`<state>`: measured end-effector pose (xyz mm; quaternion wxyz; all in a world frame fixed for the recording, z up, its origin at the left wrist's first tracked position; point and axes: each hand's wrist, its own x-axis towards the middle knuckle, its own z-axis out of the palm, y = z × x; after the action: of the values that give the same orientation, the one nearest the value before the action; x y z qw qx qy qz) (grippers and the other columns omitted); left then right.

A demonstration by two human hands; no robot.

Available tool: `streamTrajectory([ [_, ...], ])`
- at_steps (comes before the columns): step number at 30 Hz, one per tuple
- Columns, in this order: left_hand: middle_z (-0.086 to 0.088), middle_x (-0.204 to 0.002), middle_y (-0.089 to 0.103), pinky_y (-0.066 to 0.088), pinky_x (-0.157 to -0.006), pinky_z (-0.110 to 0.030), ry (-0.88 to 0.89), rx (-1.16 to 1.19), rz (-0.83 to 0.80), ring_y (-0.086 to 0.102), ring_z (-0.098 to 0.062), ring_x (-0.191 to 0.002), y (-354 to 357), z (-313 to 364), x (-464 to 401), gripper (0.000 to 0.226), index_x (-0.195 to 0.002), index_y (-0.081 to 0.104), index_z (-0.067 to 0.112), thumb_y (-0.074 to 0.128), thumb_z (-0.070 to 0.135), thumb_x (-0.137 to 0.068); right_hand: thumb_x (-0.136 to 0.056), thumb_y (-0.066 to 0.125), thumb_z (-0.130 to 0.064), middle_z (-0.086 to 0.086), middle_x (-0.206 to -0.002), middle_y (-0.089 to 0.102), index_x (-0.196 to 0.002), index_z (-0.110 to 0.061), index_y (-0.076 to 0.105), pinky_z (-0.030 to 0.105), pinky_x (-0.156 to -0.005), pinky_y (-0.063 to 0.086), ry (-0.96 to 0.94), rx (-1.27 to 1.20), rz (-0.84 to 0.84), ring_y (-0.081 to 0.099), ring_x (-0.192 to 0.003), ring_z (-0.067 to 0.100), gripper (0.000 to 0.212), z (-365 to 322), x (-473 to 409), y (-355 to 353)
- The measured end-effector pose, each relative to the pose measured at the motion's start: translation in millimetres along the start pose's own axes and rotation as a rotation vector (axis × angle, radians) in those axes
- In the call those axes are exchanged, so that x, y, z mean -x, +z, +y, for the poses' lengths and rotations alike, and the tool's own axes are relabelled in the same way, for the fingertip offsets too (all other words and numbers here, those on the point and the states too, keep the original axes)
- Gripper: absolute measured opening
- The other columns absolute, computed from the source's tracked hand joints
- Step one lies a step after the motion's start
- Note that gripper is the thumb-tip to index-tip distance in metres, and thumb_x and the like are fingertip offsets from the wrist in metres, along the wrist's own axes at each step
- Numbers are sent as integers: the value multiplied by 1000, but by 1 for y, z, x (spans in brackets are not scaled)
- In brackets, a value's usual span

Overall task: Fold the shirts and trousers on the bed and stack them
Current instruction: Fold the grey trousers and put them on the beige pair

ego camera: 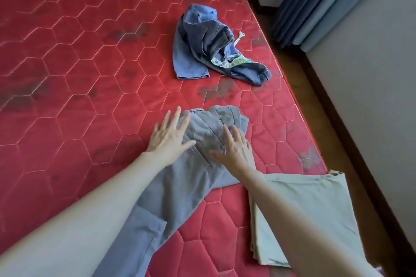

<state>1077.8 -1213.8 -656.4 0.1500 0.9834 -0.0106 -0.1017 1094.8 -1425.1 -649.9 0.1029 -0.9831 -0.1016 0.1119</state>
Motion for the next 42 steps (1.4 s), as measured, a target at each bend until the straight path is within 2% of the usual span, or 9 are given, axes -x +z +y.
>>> streamTrajectory([
  [4, -15, -160, 18, 23, -114, -49, -198, 173, -73, 18, -34, -146, 14, 1, -49, 90, -155, 2, 19, 42, 67, -90, -85, 61, -54, 3, -155, 24, -152, -18, 16, 37, -110, 29, 11, -20, 49, 28, -141, 20, 88, 8, -17, 24],
  [9, -19, -131, 55, 36, -92, -37, -311, 432, 19, 49, -34, -121, 19, 8, -60, 69, -128, 48, 5, 70, 50, -82, -84, 69, -31, 8, -115, 57, -123, -8, 52, 34, -89, 39, 84, -116, 169, 50, -109, 30, 48, 9, -13, 33],
  [13, -15, -112, 66, 38, -80, -36, -299, 509, 37, 57, -34, -108, -9, 16, -32, 57, -112, 59, 5, 78, 45, -75, -77, 76, -14, 7, -87, 61, -89, -6, 63, 33, -73, 37, 95, -279, 248, 52, -86, 31, 19, 6, 12, 7],
  [16, -5, -79, 65, 35, -65, -33, -249, 660, 147, 61, -30, -83, -45, 26, 14, 36, -86, 61, 9, 83, 35, -72, -70, 81, -12, 5, -78, 59, -80, -7, 63, 34, -66, 39, 29, -287, 305, 52, -77, 29, 21, -6, 42, -25],
  [21, -3, -73, 64, 37, -62, -14, -205, 755, 366, 57, -22, -68, -125, 44, 114, 30, -84, 66, 5, 87, 18, -67, -64, 79, -8, -6, -62, 53, -72, -13, 56, 28, -67, 39, -160, -264, 390, 51, -59, 20, 25, -46, 109, -109],
  [26, -2, -71, 66, 47, -63, -35, -164, 758, 552, 62, -25, -68, -231, 60, 207, 29, -82, 67, 8, 88, 12, -63, -62, 67, -1, -11, -64, 54, -72, -19, 55, 33, -78, 46, -272, -303, 489, 50, -61, 13, 24, -108, 179, -215],
  [32, 2, -74, 68, 44, -64, -21, -94, 853, 705, 61, -14, -71, -371, 60, 297, 24, -87, 67, 10, 84, 9, -70, -65, 68, -3, -10, -69, 62, -73, -17, 63, 30, -79, 41, -409, -283, 652, 56, -66, 15, 17, -199, 252, -352],
  [38, 31, -84, 67, 42, -67, -7, 47, 909, 861, 59, 12, -78, -459, 42, 375, 45, -92, 61, 45, 83, 12, -71, -67, 72, -8, -8, -76, 63, -79, -16, 65, 27, -76, 38, -535, -238, 856, 55, -77, 17, 16, -268, 321, -423],
  [42, 26, -87, 68, 43, -71, -6, 106, 965, 911, 59, 18, -81, -495, 27, 408, 44, -103, 64, 36, 81, 7, -74, -68, 83, -13, -8, -77, 61, -77, -15, 66, 25, -85, 33, -631, -207, 944, 56, -86, 19, 19, -303, 353, -441],
])
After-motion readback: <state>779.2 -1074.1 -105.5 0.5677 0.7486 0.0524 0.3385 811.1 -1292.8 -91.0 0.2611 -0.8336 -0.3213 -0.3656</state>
